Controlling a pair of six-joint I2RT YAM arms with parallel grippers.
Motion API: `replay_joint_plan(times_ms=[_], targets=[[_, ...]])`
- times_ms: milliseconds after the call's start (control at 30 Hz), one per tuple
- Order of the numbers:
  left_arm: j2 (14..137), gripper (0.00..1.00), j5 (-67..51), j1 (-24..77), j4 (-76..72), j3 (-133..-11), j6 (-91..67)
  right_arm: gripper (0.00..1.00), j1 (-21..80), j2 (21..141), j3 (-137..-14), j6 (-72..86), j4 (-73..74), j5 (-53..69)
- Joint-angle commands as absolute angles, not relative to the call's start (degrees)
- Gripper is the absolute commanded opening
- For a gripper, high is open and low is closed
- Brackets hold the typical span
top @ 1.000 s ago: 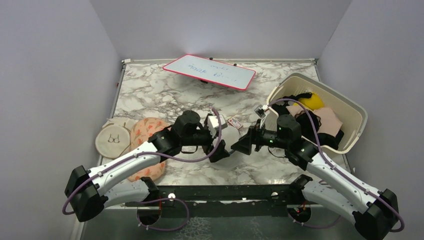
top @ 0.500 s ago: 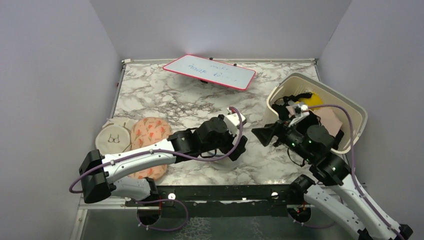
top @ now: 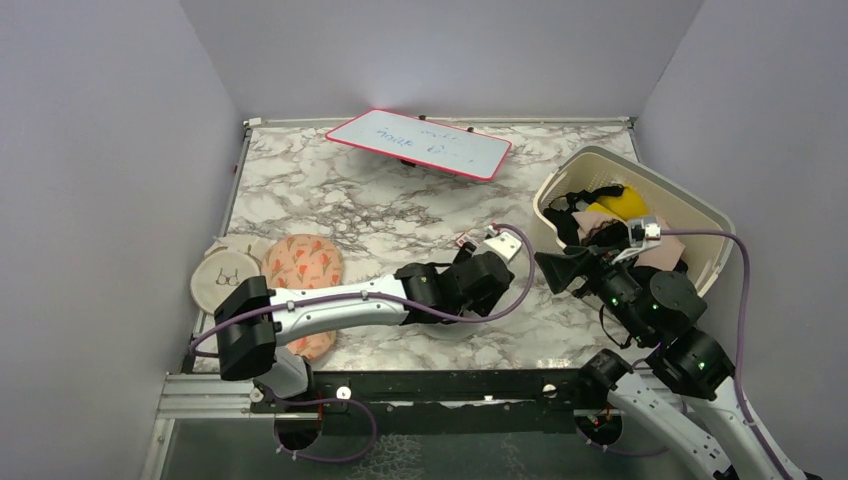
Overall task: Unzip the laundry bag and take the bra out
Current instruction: Pick up the laundry bag at the center of the board.
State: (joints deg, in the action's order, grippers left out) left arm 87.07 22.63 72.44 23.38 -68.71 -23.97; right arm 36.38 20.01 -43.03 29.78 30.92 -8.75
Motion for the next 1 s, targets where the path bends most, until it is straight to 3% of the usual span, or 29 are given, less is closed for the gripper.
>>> replay_joint_plan(times_ms=[0,100,333,633,667,800,967], targets=[[90.24,0.43,29.5,72.53,26.82,-71.16,-25.16,0.76,36.65,20.25,-42.38,28.06,31.17,-7.08],[92.0,0.36,30.6,72.52,27.22,-71.93,-24.58,0.76,36.64,21.68,-42.12,27.99,31.01,-5.96],[91.55,0.0,32.91,72.22,27.36,-71.47,-20.11,0.76,36.65,26.49,-40.99,24.36,26.09,9.74],[76.13,0.0,20.3,70.6,12.25,-56.36,-3.62,0.72,36.63,30.78,-34.36,23.86,17.82,19.55],[73.59,0.0,17.13,70.6,9.74,-53.85,-1.67,0.7,36.64,31.61,-33.85,23.63,16.83,20.42],[63.64,0.0,9.07,70.55,0.54,-44.63,4.72,0.48,36.65,35.72,-32.6,22.3,12.49,26.71],[53.12,0.0,5.63,70.54,-6.43,-35.48,10.99,0.46,36.65,40.01,-30.34,19.14,4.77,34.2]])
